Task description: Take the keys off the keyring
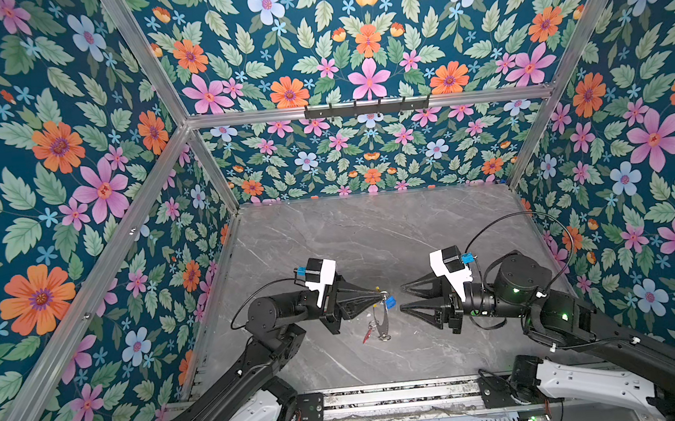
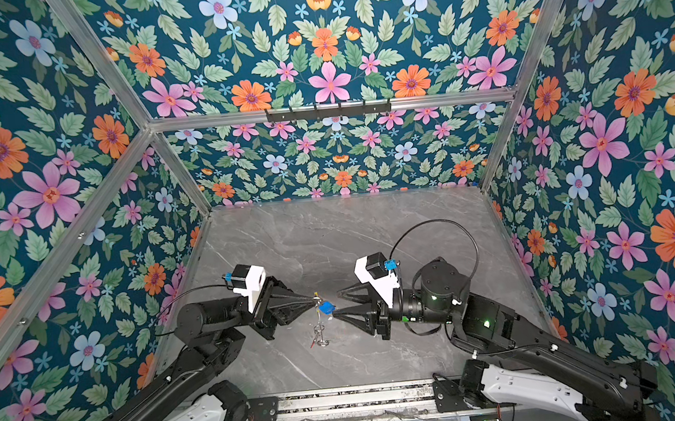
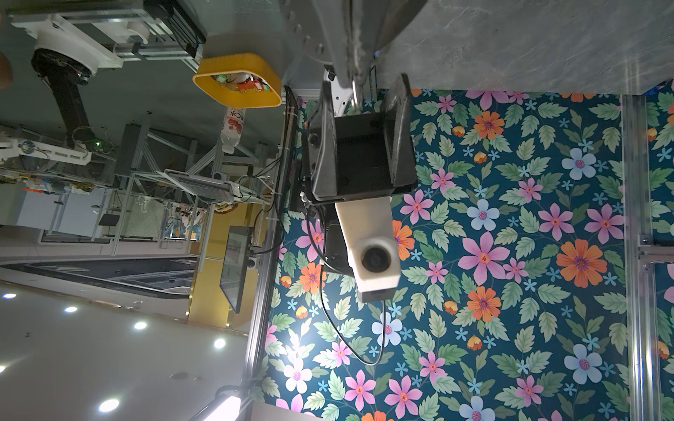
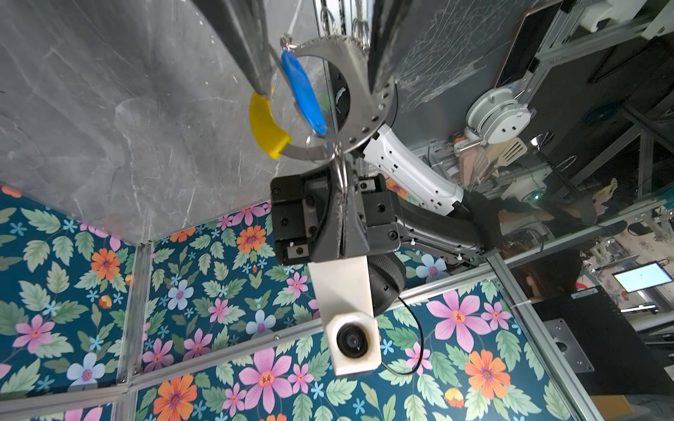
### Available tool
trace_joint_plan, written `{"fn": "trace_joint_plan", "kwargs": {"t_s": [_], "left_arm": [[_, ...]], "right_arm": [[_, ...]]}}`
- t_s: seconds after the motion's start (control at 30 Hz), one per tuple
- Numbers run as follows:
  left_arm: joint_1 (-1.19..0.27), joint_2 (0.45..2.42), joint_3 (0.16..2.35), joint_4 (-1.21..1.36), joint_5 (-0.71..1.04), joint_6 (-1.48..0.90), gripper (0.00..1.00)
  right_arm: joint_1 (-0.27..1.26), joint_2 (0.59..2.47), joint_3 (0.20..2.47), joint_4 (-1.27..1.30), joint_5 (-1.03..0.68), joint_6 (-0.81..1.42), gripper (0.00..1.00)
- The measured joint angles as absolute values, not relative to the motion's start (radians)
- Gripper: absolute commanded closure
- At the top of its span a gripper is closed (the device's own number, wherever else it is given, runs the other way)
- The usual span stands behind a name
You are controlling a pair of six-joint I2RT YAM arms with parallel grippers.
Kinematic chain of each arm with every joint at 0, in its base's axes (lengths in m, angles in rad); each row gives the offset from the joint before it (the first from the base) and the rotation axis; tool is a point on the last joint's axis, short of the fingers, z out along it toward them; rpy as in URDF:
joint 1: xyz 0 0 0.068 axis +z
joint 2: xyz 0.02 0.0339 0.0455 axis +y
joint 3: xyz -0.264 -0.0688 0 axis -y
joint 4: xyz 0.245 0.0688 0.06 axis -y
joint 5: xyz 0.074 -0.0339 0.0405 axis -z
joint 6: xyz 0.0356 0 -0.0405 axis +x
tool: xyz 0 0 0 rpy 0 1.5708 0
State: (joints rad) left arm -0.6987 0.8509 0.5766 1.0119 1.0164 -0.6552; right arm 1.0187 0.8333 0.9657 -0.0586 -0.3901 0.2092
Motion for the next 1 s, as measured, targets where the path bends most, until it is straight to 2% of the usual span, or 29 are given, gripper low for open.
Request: {"fn": "trace_joint_plan", "kwargs": {"t_s": [0.27, 0.43, 0.6, 0.73, 1.0], "left_arm": [[-0.699, 0.86, 0.577, 1.011, 1.016, -0.655, 1.0], [-0.699, 0.86, 0.575, 1.011, 1.016, -0.655, 1.0], [-0.699, 0.859, 0.573, 1.012, 1.016, -0.655, 1.0], [-0.699, 0.86, 0.57, 1.013, 1.015, -0.655, 1.0], [-0.699, 0.864, 0.568, 1.013, 1.013, -0.655, 1.0]], "right_arm": [[1.019, 0.899, 0.965, 0.087, -0.445, 0.284, 0.57], [1.019, 0.91, 0.955, 0.123, -0.445, 0.308, 0.67], [1.019, 0.913, 0.946, 0.13, -0.442, 0.315, 0.71], [1.019, 0.921, 0.945, 0.13, -0.442, 0.318, 0.78], [1.019, 0.92, 0.941, 0.129, -0.442, 0.317, 0.79]]}}
